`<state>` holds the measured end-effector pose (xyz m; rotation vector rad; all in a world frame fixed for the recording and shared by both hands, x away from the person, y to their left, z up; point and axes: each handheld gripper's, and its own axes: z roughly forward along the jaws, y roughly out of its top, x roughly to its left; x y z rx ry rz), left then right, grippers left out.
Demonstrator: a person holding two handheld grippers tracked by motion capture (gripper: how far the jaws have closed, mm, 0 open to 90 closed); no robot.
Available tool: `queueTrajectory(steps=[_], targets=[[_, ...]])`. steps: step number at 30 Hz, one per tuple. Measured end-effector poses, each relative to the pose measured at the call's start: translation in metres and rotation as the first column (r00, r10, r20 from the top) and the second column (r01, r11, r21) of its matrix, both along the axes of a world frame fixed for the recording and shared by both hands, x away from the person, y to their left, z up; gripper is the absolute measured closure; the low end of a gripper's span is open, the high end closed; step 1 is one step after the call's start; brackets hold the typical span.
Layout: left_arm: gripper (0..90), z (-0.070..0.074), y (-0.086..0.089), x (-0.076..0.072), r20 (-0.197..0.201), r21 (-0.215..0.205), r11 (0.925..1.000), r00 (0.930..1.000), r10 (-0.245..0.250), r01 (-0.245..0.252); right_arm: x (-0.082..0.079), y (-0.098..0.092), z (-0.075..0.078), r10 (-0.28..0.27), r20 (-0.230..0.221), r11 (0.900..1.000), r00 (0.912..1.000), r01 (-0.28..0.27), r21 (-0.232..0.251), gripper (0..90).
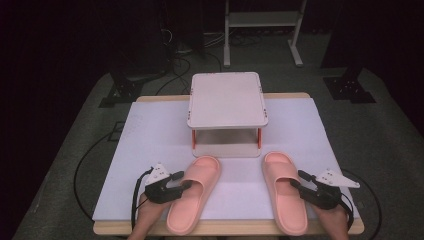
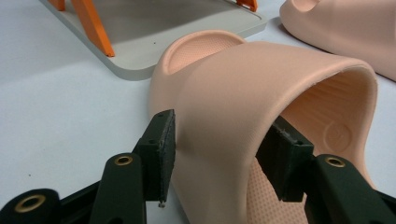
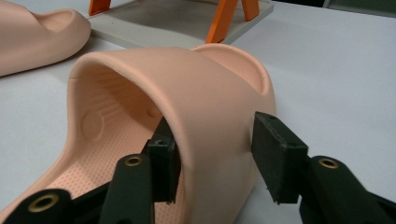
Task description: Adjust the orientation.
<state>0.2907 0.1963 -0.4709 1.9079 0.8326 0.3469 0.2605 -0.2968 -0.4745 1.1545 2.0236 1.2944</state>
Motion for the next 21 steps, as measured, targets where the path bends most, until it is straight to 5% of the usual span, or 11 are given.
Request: queueTrajectory(steps=[21], targets=[[63.7,0.0012,0.001,-0.003,0.033,0.014,0.9988,0.9984,0.046,-0.047,-0.0014,0.0021,0.0025,-0.031,0.026,0.998,0.9992,0.032,-0.047,67.6]])
